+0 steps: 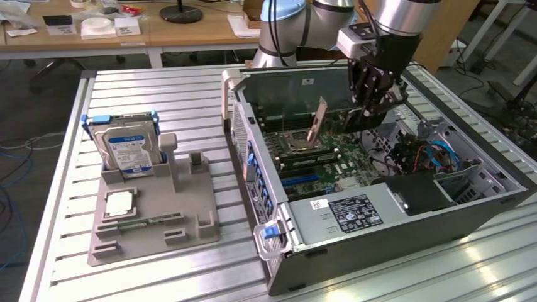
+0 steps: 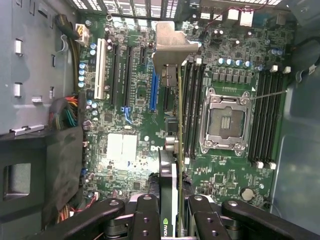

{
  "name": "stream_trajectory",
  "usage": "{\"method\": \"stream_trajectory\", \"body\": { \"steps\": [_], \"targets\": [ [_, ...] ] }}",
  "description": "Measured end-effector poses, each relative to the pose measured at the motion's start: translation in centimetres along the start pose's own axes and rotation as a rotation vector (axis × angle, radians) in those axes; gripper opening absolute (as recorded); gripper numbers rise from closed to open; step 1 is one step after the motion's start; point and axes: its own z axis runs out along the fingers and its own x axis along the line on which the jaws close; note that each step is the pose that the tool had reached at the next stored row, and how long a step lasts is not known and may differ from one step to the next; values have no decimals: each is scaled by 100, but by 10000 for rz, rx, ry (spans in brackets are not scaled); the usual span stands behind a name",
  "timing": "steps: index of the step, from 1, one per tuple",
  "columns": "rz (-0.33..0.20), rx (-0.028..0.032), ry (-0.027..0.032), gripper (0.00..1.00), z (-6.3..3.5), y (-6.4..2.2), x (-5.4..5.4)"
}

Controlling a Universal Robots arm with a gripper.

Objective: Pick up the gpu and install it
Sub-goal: 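Insert the gpu into the slot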

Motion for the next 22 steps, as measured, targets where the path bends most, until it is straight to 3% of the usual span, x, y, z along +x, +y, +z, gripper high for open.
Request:
{"method": "stream_trajectory", "body": {
  "steps": [7,16,22],
  "targets": [
    [70,4,2,27,75,25,0],
    [277,21,8,27,86,57,24],
    [272,194,17,27,137,139,37]
  ]
}}
